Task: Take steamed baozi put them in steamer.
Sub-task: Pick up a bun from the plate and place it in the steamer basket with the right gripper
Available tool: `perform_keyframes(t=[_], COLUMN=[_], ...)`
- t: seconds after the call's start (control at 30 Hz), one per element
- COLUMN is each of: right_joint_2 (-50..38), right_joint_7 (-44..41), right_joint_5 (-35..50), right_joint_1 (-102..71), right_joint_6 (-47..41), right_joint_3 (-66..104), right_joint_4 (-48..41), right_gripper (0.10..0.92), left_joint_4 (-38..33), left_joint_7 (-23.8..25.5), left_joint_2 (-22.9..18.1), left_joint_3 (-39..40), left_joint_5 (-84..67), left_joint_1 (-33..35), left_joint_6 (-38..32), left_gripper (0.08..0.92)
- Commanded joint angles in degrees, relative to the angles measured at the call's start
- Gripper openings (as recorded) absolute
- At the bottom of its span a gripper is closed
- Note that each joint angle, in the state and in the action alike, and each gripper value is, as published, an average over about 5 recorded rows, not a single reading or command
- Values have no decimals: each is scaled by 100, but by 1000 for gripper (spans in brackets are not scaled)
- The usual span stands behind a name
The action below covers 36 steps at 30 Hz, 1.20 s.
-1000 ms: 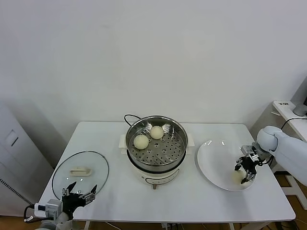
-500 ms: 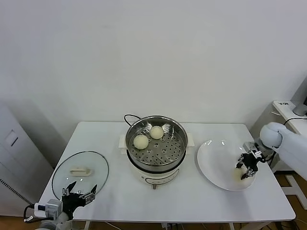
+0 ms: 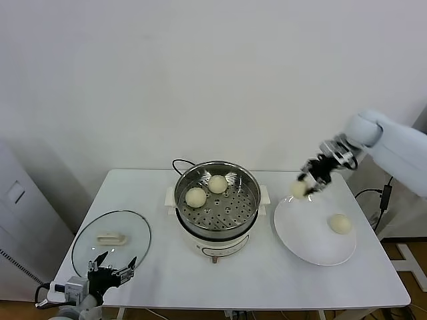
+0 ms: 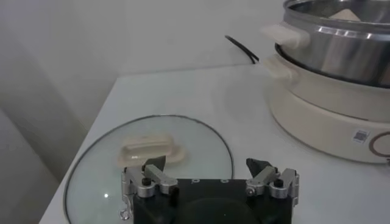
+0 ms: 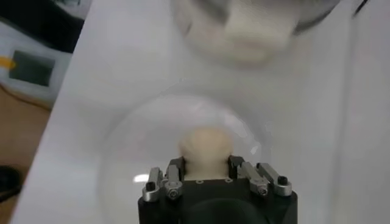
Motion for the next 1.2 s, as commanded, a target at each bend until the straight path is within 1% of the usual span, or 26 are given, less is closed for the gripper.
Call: perform_keyframes(t=[0.03, 0.2, 0.47, 0.63, 0.93, 1.2], right_joint_2=[1239, 1700, 2216, 2395, 2423, 2459], right_joint_7=[-144, -149, -80, -130, -230, -248], right_joint_5=[336, -121, -789, -1150, -1843, -2224], right_joint_1=[870, 759, 408, 162, -262, -610], right_joint_6=[1000, 1649, 2447, 2692, 3065, 3185], right_joint_3=[-197, -194, -252, -246, -191, -62], right_joint_4=[49, 178, 664, 886, 1211, 1265], right_gripper=[450, 453, 458, 458, 458, 458], left_joint_4=[15, 6, 13, 24, 77, 116], left_joint_7=[8, 6, 3, 5, 11, 11], left_joint_2=[49, 48, 32, 21, 48, 49], left_joint_3=[45, 42, 41, 43, 18, 39], left_joint_5=[-2, -3, 2, 9, -7, -11], left_joint_1=[-21, -12, -28, -23, -38, -98], left_joint_6=[-10, -10, -3, -7, -29, -21], left_gripper=[823, 823, 823, 823, 823, 823])
